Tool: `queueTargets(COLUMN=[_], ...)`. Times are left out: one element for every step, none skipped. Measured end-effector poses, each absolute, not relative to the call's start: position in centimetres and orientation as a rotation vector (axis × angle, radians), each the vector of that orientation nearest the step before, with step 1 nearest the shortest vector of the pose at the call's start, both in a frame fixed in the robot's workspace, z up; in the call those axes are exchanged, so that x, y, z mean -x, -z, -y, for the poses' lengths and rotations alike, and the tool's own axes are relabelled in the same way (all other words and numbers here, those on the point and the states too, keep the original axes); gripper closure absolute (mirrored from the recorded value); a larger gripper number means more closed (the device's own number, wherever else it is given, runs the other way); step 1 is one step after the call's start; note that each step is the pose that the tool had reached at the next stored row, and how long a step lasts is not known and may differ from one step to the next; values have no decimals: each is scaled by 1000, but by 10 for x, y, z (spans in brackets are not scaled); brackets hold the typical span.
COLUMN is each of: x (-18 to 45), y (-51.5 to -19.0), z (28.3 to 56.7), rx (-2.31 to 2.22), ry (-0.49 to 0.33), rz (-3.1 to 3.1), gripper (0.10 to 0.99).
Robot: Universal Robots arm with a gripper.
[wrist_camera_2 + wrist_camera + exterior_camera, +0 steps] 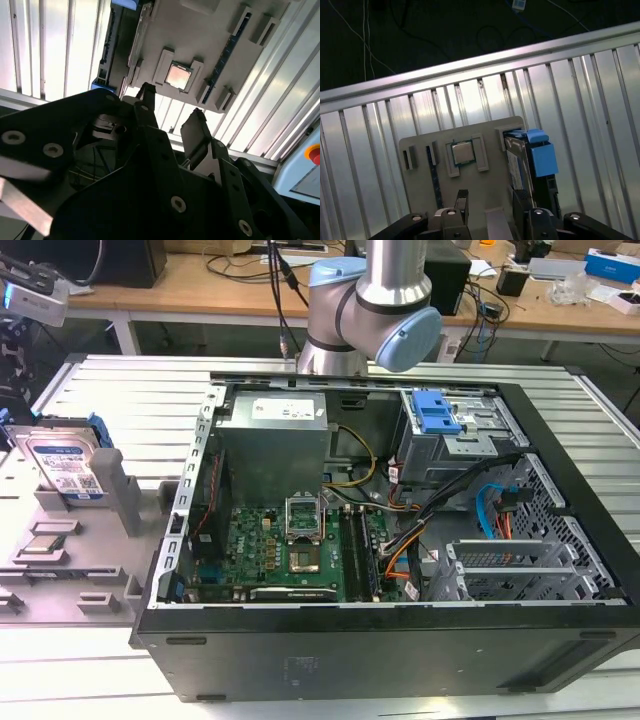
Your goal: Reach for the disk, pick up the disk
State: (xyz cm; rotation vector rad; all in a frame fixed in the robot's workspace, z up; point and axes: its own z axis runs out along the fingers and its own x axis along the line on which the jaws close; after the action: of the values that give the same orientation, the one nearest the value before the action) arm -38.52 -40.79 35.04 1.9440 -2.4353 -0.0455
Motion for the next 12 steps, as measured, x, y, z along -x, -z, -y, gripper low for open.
queueTargets(x=[385, 385, 385, 385, 385, 385, 385, 385, 385, 385, 385, 385], y=[-350, -350, -350, -350, -350, -350, -350, -350, -350, -350, -350, -350], z=[408, 407, 404, 401, 397, 390, 388, 385, 378, 375, 373, 370], rx=[-1944, -1944, -1944, -1944, -1944, -1944, -1944, -1944, -1944, -1944, -1944, -1944], ry=[46, 46, 46, 46, 46, 46, 46, 46, 46, 46, 46, 46], rz=[2435, 2435, 2435, 2435, 2435, 2435, 2435, 2435, 2435, 2435, 2435, 2435], gripper=[604, 604, 604, 604, 604, 604, 604, 604, 604, 604, 604, 604])
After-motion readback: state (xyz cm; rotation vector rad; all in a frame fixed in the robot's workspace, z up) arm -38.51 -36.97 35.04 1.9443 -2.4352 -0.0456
